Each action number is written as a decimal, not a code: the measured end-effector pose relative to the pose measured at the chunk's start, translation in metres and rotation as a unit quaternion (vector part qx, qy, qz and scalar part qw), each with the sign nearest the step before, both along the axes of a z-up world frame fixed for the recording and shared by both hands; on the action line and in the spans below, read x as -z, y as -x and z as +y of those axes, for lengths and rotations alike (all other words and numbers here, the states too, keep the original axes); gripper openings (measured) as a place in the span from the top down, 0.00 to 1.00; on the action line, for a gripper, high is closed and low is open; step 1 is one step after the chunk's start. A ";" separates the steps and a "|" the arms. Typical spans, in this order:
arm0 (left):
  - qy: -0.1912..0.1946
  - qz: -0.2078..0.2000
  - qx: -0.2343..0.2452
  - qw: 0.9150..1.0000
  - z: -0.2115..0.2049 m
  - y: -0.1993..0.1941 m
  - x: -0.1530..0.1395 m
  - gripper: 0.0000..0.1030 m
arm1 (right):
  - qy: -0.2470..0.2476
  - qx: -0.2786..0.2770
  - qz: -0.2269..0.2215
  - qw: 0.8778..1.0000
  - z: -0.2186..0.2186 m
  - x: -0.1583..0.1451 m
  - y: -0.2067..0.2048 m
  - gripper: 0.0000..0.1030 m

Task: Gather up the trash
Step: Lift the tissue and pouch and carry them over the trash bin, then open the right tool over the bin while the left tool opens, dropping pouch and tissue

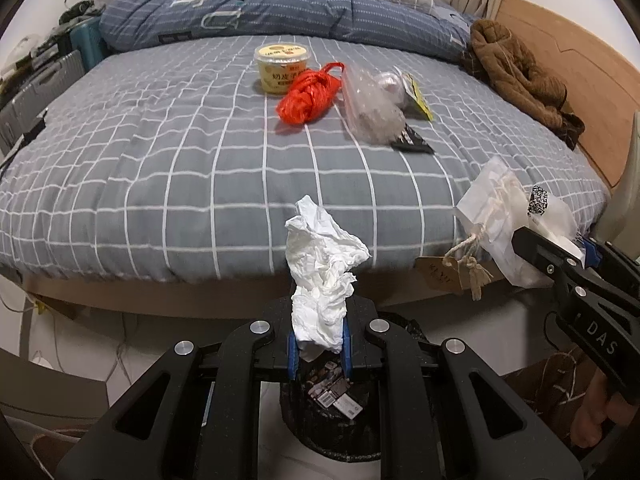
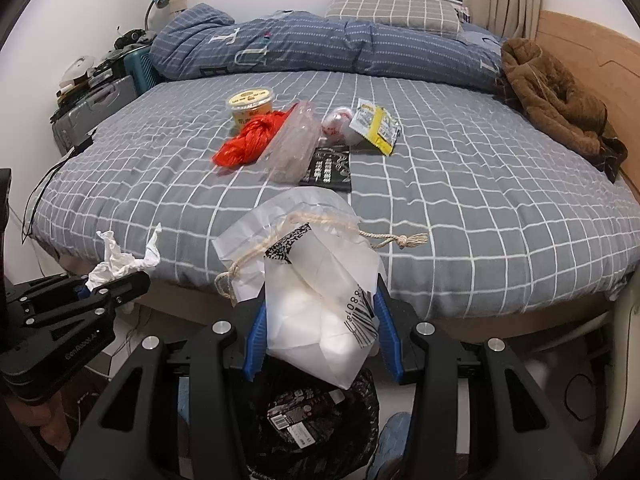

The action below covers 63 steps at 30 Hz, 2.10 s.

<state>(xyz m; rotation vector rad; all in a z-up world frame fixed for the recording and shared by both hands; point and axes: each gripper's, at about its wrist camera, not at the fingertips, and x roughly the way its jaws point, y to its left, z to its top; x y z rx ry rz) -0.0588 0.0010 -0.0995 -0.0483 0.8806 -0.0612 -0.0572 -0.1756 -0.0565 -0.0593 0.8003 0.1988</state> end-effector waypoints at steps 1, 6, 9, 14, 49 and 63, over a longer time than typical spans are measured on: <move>0.001 0.002 0.000 1.000 0.000 0.002 0.002 0.86 | 0.001 -0.001 0.001 1.000 0.001 0.001 0.001 0.57; 0.001 0.010 -0.001 1.000 -0.001 0.013 0.009 0.86 | 0.001 -0.007 0.007 1.000 0.003 0.004 0.012 0.57; 0.000 0.015 -0.003 1.000 0.000 0.019 0.014 0.86 | 0.001 -0.009 0.012 1.000 0.005 0.008 0.018 0.57; 0.008 0.028 -0.011 1.000 0.003 0.030 0.022 0.86 | 0.003 -0.012 0.025 1.000 0.007 0.016 0.028 0.57; 0.025 0.133 -0.040 0.990 0.053 0.032 0.127 0.86 | 0.019 -0.028 0.204 0.978 0.039 0.153 0.006 0.56; 0.010 0.127 -0.055 0.990 0.068 0.035 0.127 0.85 | 0.034 -0.019 0.193 0.980 0.045 0.160 0.007 0.39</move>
